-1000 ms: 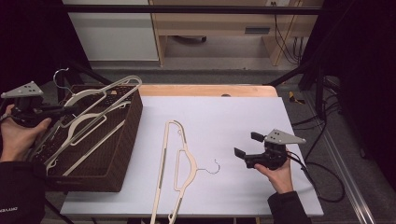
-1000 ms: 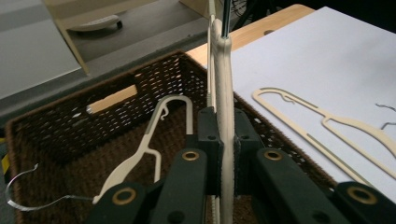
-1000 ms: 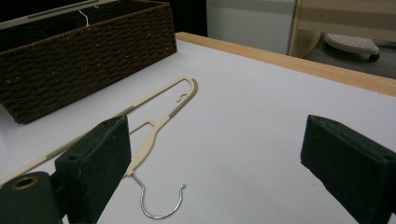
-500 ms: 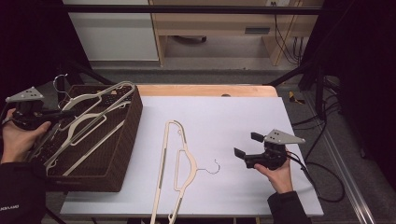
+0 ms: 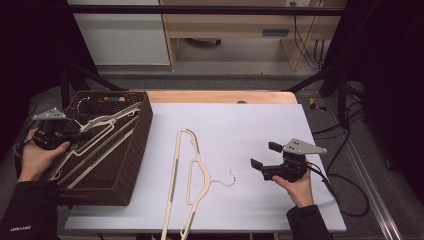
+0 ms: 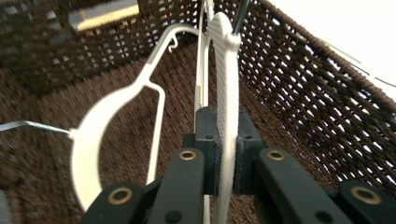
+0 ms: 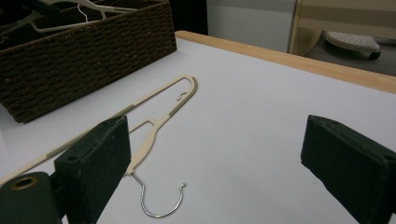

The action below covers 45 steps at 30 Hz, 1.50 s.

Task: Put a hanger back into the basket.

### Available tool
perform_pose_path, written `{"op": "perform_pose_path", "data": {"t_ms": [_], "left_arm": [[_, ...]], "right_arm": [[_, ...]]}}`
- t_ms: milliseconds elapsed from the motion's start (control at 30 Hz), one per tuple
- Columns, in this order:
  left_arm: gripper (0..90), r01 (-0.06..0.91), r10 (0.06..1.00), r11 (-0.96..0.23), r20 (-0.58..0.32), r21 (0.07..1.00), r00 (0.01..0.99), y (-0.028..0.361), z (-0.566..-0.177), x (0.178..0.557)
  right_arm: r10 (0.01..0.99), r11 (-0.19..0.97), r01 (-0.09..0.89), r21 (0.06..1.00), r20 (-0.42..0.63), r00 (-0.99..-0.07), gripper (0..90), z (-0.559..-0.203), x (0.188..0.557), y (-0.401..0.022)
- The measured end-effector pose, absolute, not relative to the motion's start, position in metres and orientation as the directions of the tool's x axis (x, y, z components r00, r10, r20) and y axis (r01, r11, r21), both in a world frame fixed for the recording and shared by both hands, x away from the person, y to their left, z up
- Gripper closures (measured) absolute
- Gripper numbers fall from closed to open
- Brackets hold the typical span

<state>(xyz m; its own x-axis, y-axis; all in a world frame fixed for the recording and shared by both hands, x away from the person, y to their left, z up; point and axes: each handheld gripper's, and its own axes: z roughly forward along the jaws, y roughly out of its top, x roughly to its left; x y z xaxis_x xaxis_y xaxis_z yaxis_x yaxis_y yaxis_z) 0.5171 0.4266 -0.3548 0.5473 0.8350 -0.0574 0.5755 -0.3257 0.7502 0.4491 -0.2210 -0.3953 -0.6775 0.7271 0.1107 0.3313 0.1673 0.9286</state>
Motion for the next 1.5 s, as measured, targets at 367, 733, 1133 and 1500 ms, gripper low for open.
{"op": "perform_pose_path", "data": {"t_ms": [367,733,1133,1500], "left_arm": [[65.2,0.624,0.931,-0.196,-0.055,0.757,0.36,0.446,-0.371,0.508],[39.3,0.508,0.935,-0.176,-0.018,0.843,0.353,0.441,-0.352,0.478],[21.1,0.366,0.871,-0.22,0.013,0.904,0.491,0.365,-0.321,0.453],[17.4,0.295,0.787,-0.248,0.014,0.923,0.617,0.296,-0.322,0.433]], "right_arm": [[0.722,0.168,0.33,0.929,0.112,-0.683,8.3,-0.395,0.449,-0.221],[0.726,0.155,0.329,0.932,0.118,-0.678,8.3,-0.394,0.448,-0.222],[0.721,0.152,0.319,0.935,0.116,-0.683,8.1,-0.391,0.446,-0.224],[0.718,0.161,0.313,0.936,0.107,-0.687,7.9,-0.392,0.446,-0.22]]}}
